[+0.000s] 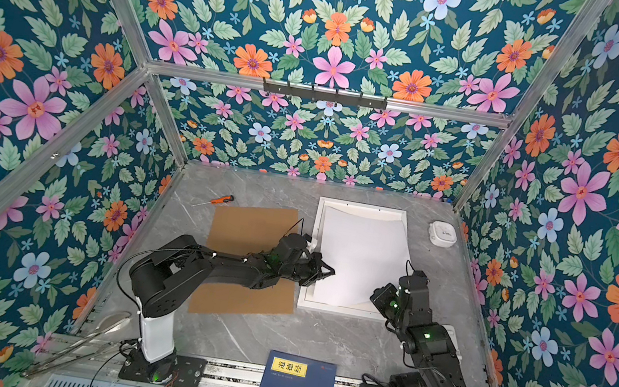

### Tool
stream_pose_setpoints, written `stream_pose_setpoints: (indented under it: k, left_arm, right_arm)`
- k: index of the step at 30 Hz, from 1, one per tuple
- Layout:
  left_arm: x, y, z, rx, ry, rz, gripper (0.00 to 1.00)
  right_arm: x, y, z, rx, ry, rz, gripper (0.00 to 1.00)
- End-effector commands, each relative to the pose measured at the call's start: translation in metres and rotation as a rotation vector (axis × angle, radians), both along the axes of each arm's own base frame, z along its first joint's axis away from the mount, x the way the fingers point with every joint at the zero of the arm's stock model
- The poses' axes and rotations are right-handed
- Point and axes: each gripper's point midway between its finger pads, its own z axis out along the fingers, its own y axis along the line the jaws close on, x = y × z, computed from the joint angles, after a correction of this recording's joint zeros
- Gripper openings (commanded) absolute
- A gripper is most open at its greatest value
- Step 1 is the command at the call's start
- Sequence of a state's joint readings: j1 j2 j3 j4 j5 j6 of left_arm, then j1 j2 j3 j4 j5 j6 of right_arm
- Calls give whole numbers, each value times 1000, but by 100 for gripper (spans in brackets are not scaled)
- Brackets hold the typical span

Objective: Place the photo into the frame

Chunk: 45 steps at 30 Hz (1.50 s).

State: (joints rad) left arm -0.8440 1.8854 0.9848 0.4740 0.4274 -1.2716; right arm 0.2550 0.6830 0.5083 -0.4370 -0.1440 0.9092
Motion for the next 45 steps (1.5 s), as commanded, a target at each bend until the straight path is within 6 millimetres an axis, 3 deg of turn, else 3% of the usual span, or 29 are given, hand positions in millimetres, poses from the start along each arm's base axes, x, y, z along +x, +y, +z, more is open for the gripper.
stream_pose_setpoints:
  k: [1, 8, 13, 23, 31, 40, 45]
  left_arm:
    - [2, 6, -8, 83, -40, -38, 1]
    - [12, 8, -4, 114, -87, -47, 0]
    - [17, 9, -2, 134, -121, -44, 0]
    - [24, 9, 5, 130, -168, -46, 0]
    - [34, 9, 0, 138, -181, -44, 0]
    - [43, 24, -15, 166, -165, -15, 0]
    - [51, 27, -18, 153, -161, -11, 0]
  right_arm:
    - [2, 3, 1, 8, -43, 23, 0]
    - [5, 5, 1, -36, -152, 82, 0]
    - [7, 2, 11, -87, -229, 103, 0]
    - [15, 5, 16, -95, -274, 119, 0]
    - [22, 4, -6, -96, -197, 91, 0]
    - [22, 6, -32, -112, -80, 104, 0]
    - [20, 5, -40, -122, -47, 108, 9]
